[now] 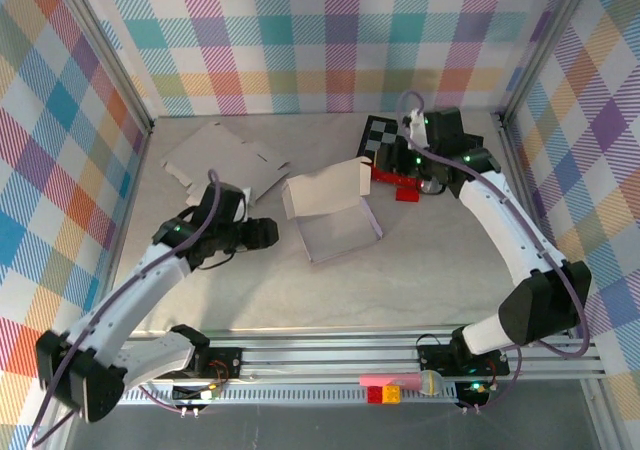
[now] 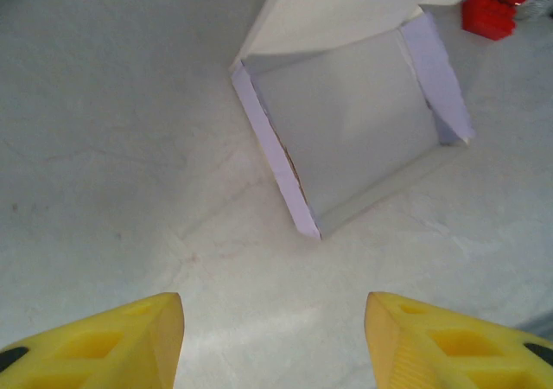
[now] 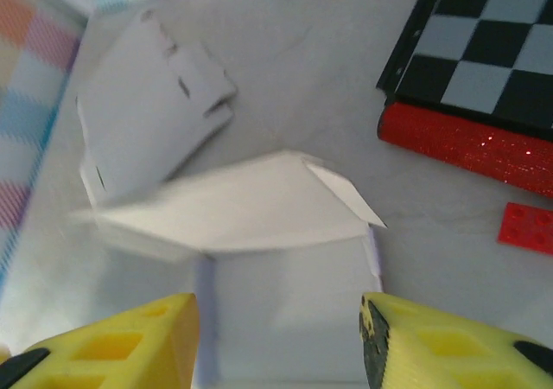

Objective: Fold the paper box

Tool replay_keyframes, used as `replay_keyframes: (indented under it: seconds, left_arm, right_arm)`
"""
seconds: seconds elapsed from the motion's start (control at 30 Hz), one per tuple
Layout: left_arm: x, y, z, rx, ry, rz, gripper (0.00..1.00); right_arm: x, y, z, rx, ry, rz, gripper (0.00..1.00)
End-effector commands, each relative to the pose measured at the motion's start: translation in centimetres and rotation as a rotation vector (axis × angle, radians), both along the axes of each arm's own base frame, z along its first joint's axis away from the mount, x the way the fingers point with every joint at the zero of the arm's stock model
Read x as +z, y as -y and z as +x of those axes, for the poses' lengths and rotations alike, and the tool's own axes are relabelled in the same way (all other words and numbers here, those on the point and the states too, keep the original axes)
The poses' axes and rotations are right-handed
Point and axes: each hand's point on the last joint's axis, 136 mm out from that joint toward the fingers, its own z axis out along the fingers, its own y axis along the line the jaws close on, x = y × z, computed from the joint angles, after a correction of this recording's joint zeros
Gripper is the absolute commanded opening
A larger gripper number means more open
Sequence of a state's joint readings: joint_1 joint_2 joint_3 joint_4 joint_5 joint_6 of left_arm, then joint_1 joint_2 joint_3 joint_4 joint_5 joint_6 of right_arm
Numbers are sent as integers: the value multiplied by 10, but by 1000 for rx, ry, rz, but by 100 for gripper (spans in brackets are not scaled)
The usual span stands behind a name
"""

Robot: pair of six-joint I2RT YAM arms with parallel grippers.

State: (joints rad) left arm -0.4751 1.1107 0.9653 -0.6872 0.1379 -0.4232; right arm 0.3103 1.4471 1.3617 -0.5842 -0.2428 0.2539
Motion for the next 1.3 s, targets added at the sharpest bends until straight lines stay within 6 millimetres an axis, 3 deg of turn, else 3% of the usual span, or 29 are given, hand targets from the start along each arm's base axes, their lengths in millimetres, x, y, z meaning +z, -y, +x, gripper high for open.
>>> replay_keyframes:
  seconds: [0.0,0.23,0.43,0.8,1.1,1.27]
  left_arm:
    - [5,3,37,-2,78,78,55]
    - [-6,20,89,-14,158,108,55]
    - [-21,21,117,9,156,118,55]
    - [-34,35,132,-14,131,85,48]
    - [-32,40,139,-13,138,69,27]
    - [-32,41,140,-10,129,66,19]
  right_arm:
    - [-36,-15,-11,311,125,-85,52]
    - [-68,-8,23,359,206,-118,56]
    - [-80,-23,42,432,149,-55,58]
    - [-87,-36,62,453,89,-6,54]
    - [-93,-35,62,435,55,-39,37]
    - [-95,-40,60,434,52,-65,33]
